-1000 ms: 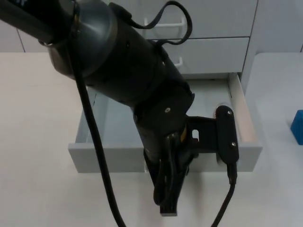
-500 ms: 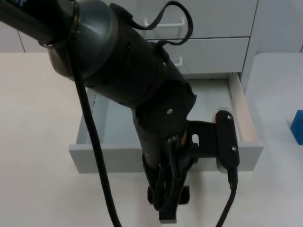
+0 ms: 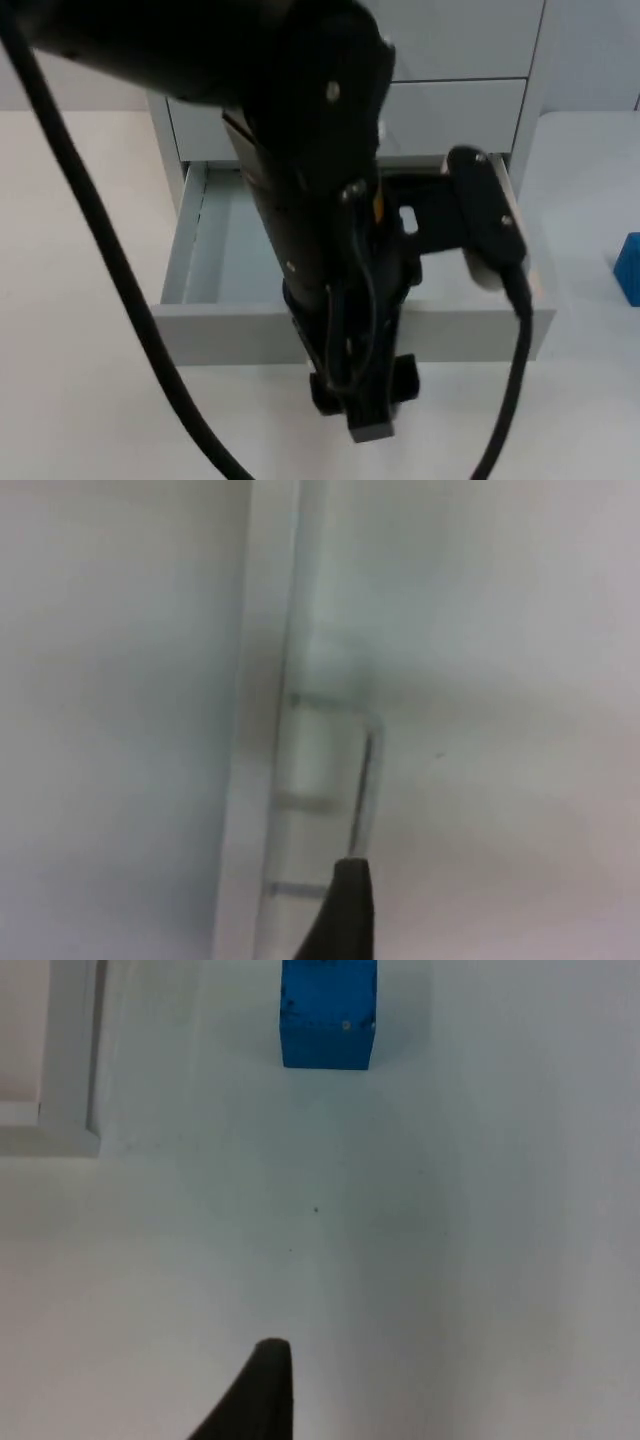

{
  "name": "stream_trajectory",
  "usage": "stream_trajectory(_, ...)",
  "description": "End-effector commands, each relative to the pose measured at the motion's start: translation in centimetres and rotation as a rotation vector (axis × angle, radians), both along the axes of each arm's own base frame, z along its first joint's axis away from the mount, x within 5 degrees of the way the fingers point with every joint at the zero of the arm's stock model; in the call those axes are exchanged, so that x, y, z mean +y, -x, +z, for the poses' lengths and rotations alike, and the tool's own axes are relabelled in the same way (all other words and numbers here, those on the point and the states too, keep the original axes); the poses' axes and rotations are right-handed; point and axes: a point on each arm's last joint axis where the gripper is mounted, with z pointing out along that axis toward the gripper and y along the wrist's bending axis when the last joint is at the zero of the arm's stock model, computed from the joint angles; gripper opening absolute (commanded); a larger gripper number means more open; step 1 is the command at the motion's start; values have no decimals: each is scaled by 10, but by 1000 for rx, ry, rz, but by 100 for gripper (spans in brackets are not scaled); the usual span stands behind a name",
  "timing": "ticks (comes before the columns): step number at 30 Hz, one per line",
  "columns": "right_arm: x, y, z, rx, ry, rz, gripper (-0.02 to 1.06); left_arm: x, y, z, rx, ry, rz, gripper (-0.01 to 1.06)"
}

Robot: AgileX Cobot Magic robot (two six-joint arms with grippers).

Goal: Open the drawer with the left hand, place the block into the drawer with the right hand, then close the drawer with the left hand.

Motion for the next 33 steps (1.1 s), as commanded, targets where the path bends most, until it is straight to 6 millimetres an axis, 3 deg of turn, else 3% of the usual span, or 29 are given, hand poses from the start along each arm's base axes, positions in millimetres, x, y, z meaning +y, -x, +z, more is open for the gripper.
stream_trajectory(1, 0, 0, 0, -6, -3, -3, 103, -1, 5, 8, 32, 39, 16, 77)
stream_trajectory(11, 0, 0, 0, -4, -16, -5, 103, 9, 4, 14, 93, 24, 67, 77)
stream_trajectory(15, 1, 0, 0, 0, -20, -6, 103, 27, -9, 26, 148, 94, 195, 77)
stream_trajectory(20, 1, 0, 0, 2, -22, -6, 103, 60, -26, 44, 210, 156, 355, 77)
stream_trajectory(24, 1, 0, 0, 0, -22, -6, 103, 101, -39, 62, 219, 262, 538, 77)
stream_trajectory(25, 1, 0, 0, 0, -22, -6, 103, 101, -39, 62, 219, 262, 538, 77)
stream_trajectory(29, 1, 0, 0, 0, -26, -7, 103, 142, -32, 65, 223, 306, 704, 77)
stream_trajectory(30, 1, 0, 0, 0, -26, -7, 103, 142, -32, 65, 223, 306, 704, 77)
stream_trajectory(33, 1, 0, 0, 0, -26, -7, 103, 175, -24, 67, 154, 363, 879, 77)
